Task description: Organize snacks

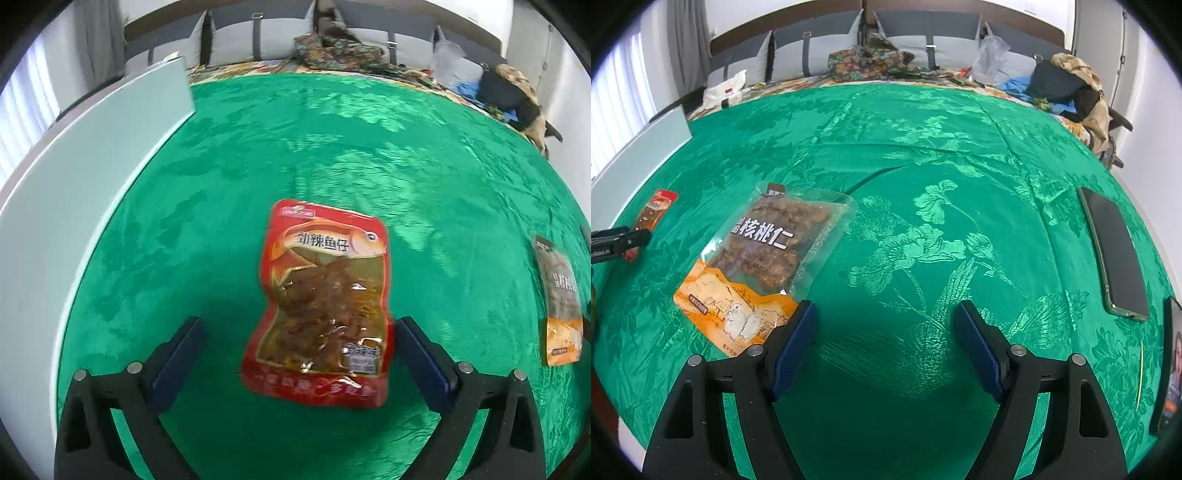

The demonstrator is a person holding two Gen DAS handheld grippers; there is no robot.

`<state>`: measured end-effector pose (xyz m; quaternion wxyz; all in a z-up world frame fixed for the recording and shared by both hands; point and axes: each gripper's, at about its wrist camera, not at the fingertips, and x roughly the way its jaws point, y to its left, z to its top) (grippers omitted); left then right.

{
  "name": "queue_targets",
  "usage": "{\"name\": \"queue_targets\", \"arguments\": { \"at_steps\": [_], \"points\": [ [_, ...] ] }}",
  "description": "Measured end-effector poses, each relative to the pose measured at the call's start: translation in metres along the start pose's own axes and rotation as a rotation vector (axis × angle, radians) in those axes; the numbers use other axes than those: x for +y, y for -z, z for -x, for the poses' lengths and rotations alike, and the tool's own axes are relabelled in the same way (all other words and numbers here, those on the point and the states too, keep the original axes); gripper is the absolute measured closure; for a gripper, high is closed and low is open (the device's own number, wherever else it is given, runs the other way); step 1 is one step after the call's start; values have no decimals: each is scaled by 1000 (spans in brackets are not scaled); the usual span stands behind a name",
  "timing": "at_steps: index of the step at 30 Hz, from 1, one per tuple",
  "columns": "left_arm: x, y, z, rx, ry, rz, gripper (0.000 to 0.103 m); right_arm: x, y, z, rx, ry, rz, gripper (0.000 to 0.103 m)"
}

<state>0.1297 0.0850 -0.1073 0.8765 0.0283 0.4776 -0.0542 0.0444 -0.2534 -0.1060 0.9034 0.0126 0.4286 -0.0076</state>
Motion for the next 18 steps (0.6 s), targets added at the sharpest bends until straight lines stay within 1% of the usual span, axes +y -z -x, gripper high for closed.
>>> {"name": "queue_targets", "arguments": {
  "at_steps": [3,6,7,18],
  "points": [
    [10,0,-1,15,11,-24,0,0,0,0,0,0,0,23],
    [13,5,-1,-45,48,-79,0,-1,-1,0,-1,3,-2,23],
    [12,5,-1,-55,51,-86,0,-1,-1,1,-2,3,-2,23],
    [12,1,-3,-63,61,-92,0,-1,-2,2,-5,4,-12,23]
  ]
}}
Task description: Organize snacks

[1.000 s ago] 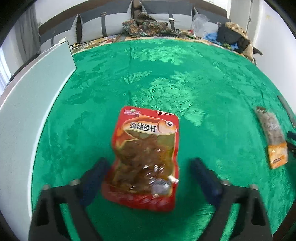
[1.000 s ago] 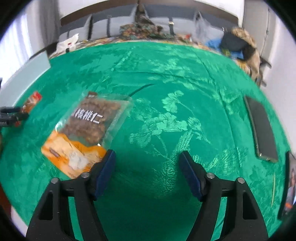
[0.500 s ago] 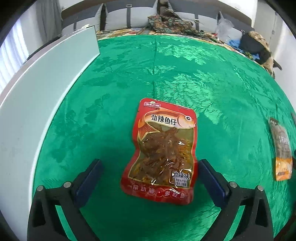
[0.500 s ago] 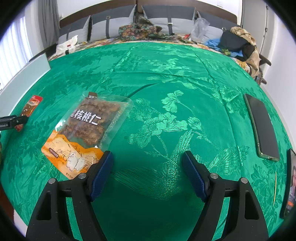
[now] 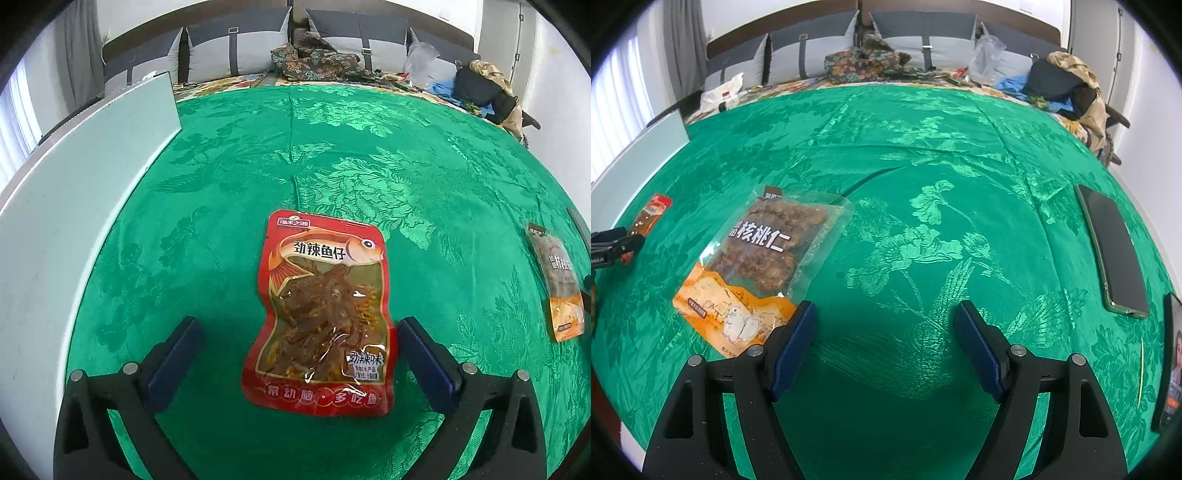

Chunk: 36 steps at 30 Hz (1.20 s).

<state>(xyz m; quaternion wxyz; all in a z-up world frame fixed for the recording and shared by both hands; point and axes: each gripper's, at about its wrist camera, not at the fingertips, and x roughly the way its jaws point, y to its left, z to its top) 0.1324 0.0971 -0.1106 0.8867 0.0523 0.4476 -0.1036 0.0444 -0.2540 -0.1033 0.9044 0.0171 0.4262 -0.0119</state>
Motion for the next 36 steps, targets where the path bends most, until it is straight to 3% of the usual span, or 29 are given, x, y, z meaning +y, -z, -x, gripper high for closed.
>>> {"name": "queue_targets", "arguments": {
  "at_steps": [9,11,13,16,20,24,27,32,36],
  "points": [
    [0,0,0,0,0,0,0,1,2,2,5,-8,0,22],
    [0,0,0,0,0,0,0,-5,1,7,12,-51,-47,23],
    [0,0,0,0,0,0,0,-6,2,24,-14,-158,-117,23],
    [0,0,0,0,0,0,0,27,5,36,21,-229,10,23],
    [0,0,0,0,0,0,0,69,12,16,119,-175,255,24],
    [0,0,0,-1,1,0,0,41,-6,1,116,-100,111,25],
    [0,0,0,-1,1,0,0,22,-16,1,193,-96,12,24],
    [0,0,0,-1,1,0,0,30,-32,31,180,-116,38,23],
    [0,0,0,-1,1,0,0,56,-69,15,139,-112,175,23]
  ]
}}
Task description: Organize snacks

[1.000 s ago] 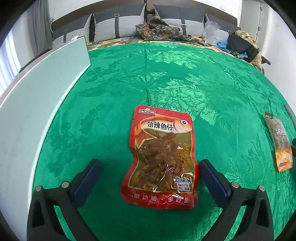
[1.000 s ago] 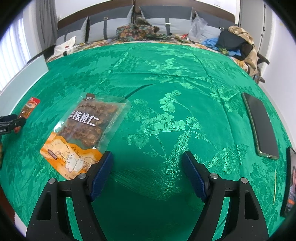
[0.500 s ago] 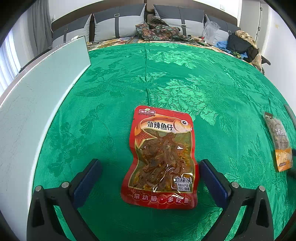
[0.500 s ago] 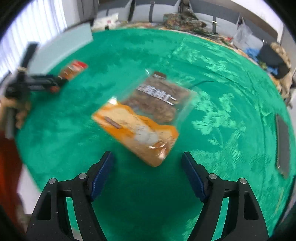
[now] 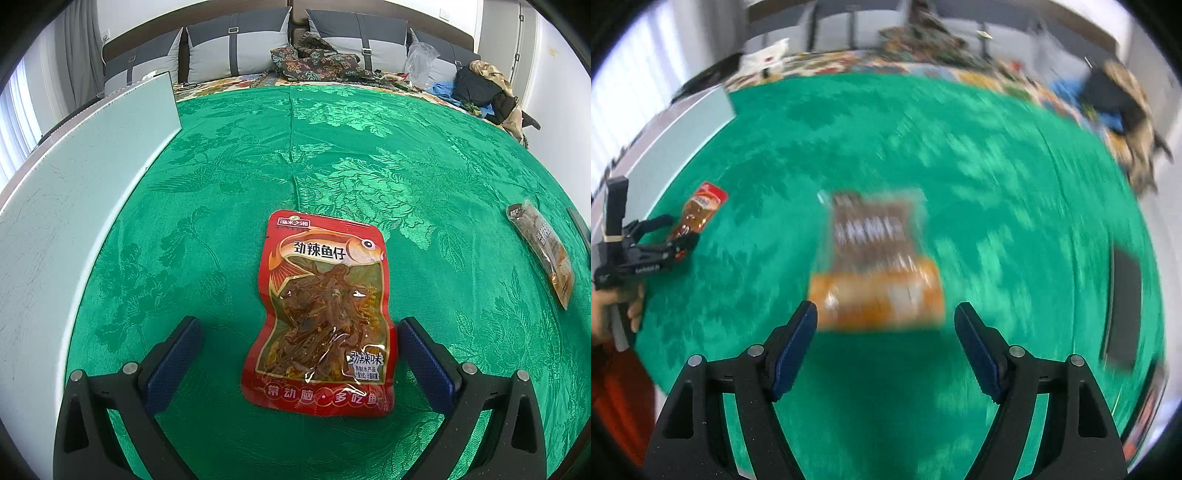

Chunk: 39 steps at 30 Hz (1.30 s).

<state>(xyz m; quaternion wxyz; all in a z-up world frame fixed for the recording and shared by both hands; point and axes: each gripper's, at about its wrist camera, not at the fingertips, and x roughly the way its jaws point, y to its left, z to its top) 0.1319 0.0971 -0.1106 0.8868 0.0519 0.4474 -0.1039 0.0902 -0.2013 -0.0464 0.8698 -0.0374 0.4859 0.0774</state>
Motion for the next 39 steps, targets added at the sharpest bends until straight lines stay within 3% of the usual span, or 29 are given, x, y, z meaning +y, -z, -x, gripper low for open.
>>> {"name": "queue_targets", "arguments": {
  "at_steps": [3,6,8,11,13,15,19,22,24,25,28,32,36,39],
  "points": [
    [0,0,0,0,0,0,0,9,-28,-33,57,13,81,23],
    [0,0,0,0,0,0,0,13,-43,-71,168,3,114,23],
    [0,0,0,0,0,0,0,17,-47,-82,182,33,131,18],
    [0,0,0,0,0,0,0,15,-47,-91,210,42,85,10],
    [0,0,0,0,1,0,0,1,-45,-93,213,-2,-32,7],
    [0,-2,0,7,7,-11,0,-2,-42,-92,184,15,-50,7],
    [1,-24,-11,165,65,-116,0,-2,-40,-90,178,22,-64,7],
    [-1,-35,-18,242,65,-137,0,0,-45,-94,210,27,-69,8],
    [-4,-38,-18,257,72,-145,9,1,-46,-94,220,34,-60,12],
    [-7,-39,-13,229,85,-162,33,2,-47,-94,223,35,-60,15],
    [-12,-39,-5,208,98,-181,55,1,-48,-89,218,19,-67,31],
    [-4,-34,4,200,113,-137,58,-11,-40,-78,222,-55,-131,33],
    [7,-26,28,143,159,-74,58,-30,-31,-50,142,-227,-280,33],
    [19,-24,51,108,186,-3,58,-23,-27,-39,147,-208,-242,33]
  ]
}}
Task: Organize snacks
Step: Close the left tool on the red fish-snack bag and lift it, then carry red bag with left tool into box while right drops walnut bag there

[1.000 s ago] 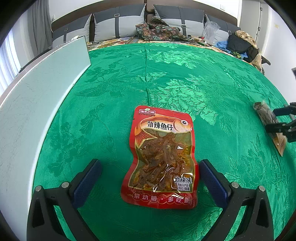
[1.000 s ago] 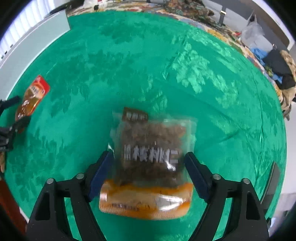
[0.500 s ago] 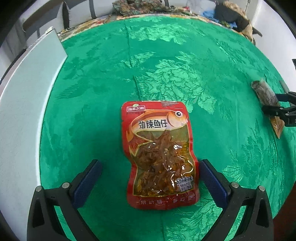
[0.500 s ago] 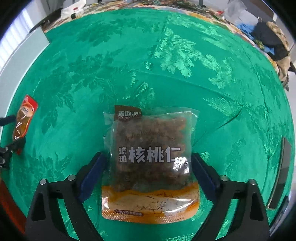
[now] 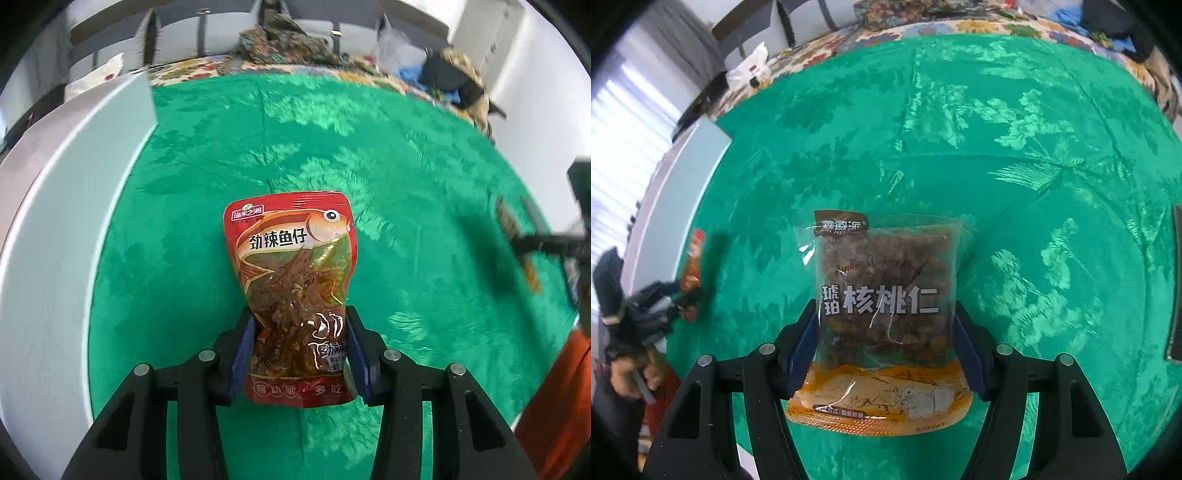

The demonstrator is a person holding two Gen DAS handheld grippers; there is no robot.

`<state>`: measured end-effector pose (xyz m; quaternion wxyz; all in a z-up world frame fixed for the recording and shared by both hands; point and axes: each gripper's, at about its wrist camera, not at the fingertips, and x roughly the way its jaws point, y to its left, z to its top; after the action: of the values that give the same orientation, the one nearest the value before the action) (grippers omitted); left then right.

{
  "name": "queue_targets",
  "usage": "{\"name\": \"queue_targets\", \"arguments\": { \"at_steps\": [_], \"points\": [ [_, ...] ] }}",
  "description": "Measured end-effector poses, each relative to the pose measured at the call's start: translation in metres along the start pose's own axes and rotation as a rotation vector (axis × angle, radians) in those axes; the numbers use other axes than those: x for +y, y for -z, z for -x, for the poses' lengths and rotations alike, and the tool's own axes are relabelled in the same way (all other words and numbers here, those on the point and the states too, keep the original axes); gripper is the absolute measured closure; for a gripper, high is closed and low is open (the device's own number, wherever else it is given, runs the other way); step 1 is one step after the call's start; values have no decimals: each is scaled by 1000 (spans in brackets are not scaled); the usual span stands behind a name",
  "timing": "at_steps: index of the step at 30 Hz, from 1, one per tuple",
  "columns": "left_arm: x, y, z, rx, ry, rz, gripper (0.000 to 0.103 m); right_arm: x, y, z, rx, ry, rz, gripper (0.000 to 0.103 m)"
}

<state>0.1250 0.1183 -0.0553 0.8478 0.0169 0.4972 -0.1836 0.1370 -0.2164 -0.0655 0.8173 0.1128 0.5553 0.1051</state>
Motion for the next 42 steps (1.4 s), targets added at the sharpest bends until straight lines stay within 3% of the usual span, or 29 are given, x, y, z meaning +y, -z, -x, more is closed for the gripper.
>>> {"name": "queue_targets", "arguments": {
  "at_steps": [4,8,12,16,18,22,26,30,34,38,42],
  "points": [
    [12,1,37,-55,29,62,58,23,8,-4,42,15,58,33],
    [37,-1,86,-127,27,117,57,63,5,0,47,-43,99,33],
    [90,-5,136,-191,-25,201,57,143,-18,18,-6,-145,193,33],
    [161,1,177,-237,-169,304,57,259,-50,40,-80,-293,325,33],
    [191,7,188,-245,-231,352,53,317,-64,46,-104,-350,386,32],
    [243,27,200,-249,-362,442,21,427,-81,37,-158,-411,478,21],
    [270,43,205,-260,-393,481,18,482,-87,16,-113,-414,498,22],
    [272,58,202,-266,-407,482,17,488,-84,18,-169,-401,531,22],
    [242,56,189,-255,-334,458,17,455,-81,3,-186,-313,520,22],
    [181,40,173,-256,-228,364,17,370,-63,-36,-157,-151,435,22],
    [97,19,142,-234,-92,229,13,255,-31,-60,-115,33,320,22]
  ]
}}
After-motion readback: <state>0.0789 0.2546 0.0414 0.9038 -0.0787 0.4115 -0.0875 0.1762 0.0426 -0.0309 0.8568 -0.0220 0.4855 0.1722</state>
